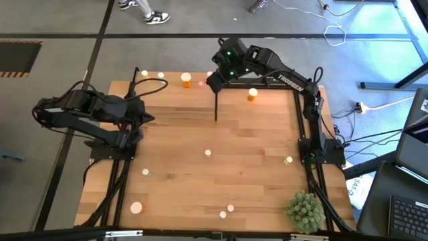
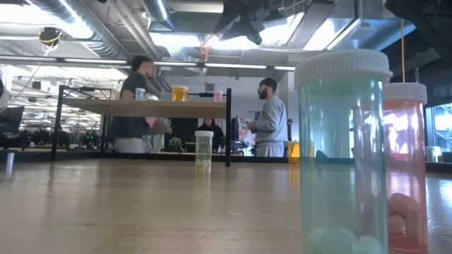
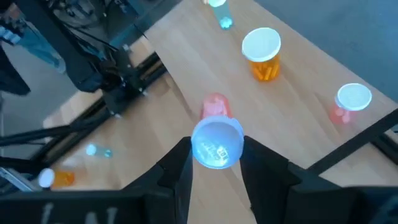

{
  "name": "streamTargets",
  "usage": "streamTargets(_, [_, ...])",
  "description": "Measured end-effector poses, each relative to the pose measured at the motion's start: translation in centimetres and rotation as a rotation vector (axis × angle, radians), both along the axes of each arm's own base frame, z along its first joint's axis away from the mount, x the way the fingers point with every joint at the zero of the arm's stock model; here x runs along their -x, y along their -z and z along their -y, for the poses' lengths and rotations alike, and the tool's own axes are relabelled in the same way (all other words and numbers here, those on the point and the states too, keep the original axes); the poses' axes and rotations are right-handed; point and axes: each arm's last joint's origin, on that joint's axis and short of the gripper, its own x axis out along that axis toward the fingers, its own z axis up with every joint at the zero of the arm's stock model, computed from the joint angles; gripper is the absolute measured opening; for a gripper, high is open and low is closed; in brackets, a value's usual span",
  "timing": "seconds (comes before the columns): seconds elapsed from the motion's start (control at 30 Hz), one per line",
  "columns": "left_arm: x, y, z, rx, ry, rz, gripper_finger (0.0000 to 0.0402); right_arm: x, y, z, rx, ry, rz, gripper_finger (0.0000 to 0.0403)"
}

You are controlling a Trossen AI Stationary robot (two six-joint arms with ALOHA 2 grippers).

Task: Pick and place medicine bottles onto shelf by color
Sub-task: Put the top small red pill bottle on the shelf

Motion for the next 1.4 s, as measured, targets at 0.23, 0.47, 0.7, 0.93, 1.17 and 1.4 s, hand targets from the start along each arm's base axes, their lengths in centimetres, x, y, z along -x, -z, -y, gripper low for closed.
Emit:
streamTargets(0.23, [-0.3,0.1,-0.4,-0.001,-0.039,-0.012,0.0000,-0.6,1.5,0.3,0.058,0.007,-0.091,0.0122])
streamTargets(0.47, [-0.7,0.3,-0.6,0.002,-0.058,-0.029,0.0000,-1.4,3.4,0.8,0.088,0.036,-0.174,0.0122])
streamTargets(0.7, [-1.3,0.5,-0.6,0.004,-0.059,-0.049,0.0000,-1.6,4.1,1.2,0.124,0.078,-0.222,0.0124])
streamTargets(0.93, [-1.7,0.6,-0.6,0.002,-0.059,-0.065,0.0000,-1.7,4.8,1.3,0.104,0.089,-0.241,0.0125])
streamTargets(1.17, [-1.8,0.7,-0.6,0.001,-0.059,-0.072,0.0000,-2.1,6.0,1.5,0.082,0.094,-0.283,0.0126])
streamTargets(1.4, [-1.8,0.7,-0.6,0.000,-0.059,-0.076,0.0000,-2.4,7.3,1.2,0.055,0.079,-0.349,0.0126])
